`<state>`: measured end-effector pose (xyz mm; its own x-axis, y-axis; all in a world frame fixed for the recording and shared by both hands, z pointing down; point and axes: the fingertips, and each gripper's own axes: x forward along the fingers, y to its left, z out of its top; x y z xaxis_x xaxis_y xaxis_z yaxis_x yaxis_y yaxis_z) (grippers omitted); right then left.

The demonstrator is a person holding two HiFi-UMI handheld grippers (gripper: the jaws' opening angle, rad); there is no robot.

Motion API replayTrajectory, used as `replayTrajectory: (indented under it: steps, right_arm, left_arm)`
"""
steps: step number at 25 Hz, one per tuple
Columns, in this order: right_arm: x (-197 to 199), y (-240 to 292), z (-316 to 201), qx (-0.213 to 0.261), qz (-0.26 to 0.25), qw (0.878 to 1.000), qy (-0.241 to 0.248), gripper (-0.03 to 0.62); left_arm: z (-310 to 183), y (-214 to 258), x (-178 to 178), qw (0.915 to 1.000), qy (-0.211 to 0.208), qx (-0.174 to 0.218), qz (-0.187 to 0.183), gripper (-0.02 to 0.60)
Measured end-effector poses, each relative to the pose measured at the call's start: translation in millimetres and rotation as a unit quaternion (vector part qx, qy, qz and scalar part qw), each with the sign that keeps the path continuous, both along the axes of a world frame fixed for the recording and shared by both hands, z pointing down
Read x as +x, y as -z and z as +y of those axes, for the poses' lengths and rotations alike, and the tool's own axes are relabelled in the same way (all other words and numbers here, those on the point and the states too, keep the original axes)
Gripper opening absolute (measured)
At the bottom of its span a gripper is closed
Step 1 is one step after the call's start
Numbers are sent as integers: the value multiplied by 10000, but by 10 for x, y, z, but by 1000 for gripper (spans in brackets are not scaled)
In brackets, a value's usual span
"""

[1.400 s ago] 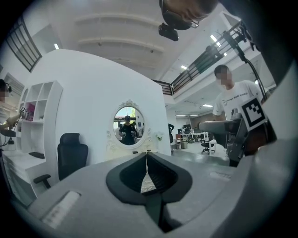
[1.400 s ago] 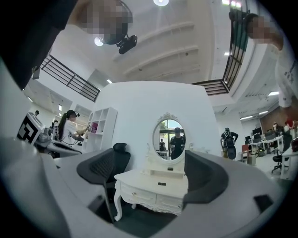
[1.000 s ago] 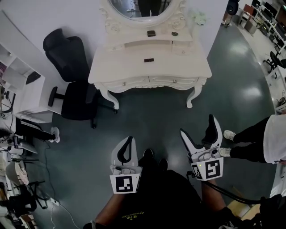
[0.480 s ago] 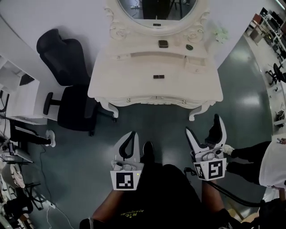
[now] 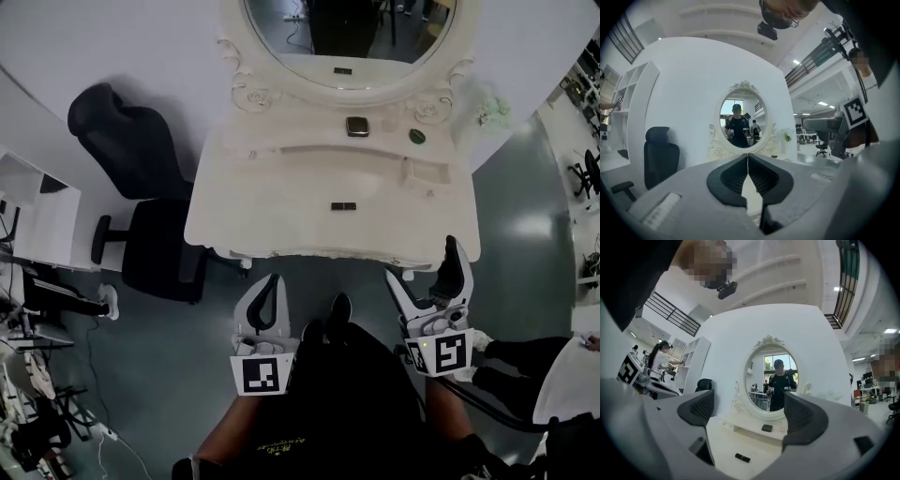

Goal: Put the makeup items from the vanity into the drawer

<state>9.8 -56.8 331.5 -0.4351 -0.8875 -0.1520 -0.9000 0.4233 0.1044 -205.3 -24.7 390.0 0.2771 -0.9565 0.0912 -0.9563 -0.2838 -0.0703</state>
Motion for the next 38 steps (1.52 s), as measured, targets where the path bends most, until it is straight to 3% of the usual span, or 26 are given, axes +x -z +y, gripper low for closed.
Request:
replayTrajectory:
  steps: [9, 12, 14, 16, 20, 22, 25, 31, 35, 38]
  right_arm:
    - [46, -41, -1058, -48, 233, 9983, 534, 462]
    - [-83, -358, -1386, -171, 788, 9936, 794, 462]
    - [-253, -865, -1600, -604, 1515, 9804, 1101, 460]
    - [-480, -1414, -1784, -1087, 1912, 9640, 1493, 459]
    - [-759, -2393, -1896, -1851, 2724, 9183, 2196, 417]
    - [-817, -2650, -1922, -2078, 2953, 9030, 2326, 357]
    - [-881, -2857, -2026, -2226, 3128, 8928, 2356, 276]
    - [-954, -3463, -2054, -2768, 3844, 8394, 2665, 272]
    - [-995, -3580, -2030, -3090, 3756, 8285, 2776, 236]
    - [-1035, -3596, -1941, -3217, 3637, 8241, 2916, 140]
  left_arm:
    - [-787, 52, 154, 9996, 279, -74, -62, 21]
    - [-1008, 23, 122, 9995, 287, -126, -59, 21]
    - [-1124, 40, 61, 9994, 320, -131, -67, 21]
    - [-1217, 76, -8, 9992, 380, -78, -59, 21]
    - [-1271, 68, -125, 9988, 484, -83, -13, 21]
    - [-1274, 5, -197, 9984, 536, -178, -1, 21]
    - [-1270, -77, -317, 9975, 651, -280, 40, 21]
    - [-1242, -145, -475, 9955, 863, -385, 66, 21]
    - [-1229, -112, -521, 9953, 906, -340, 2, 21]
    - [-1238, -90, -493, 9955, 893, -326, -9, 21]
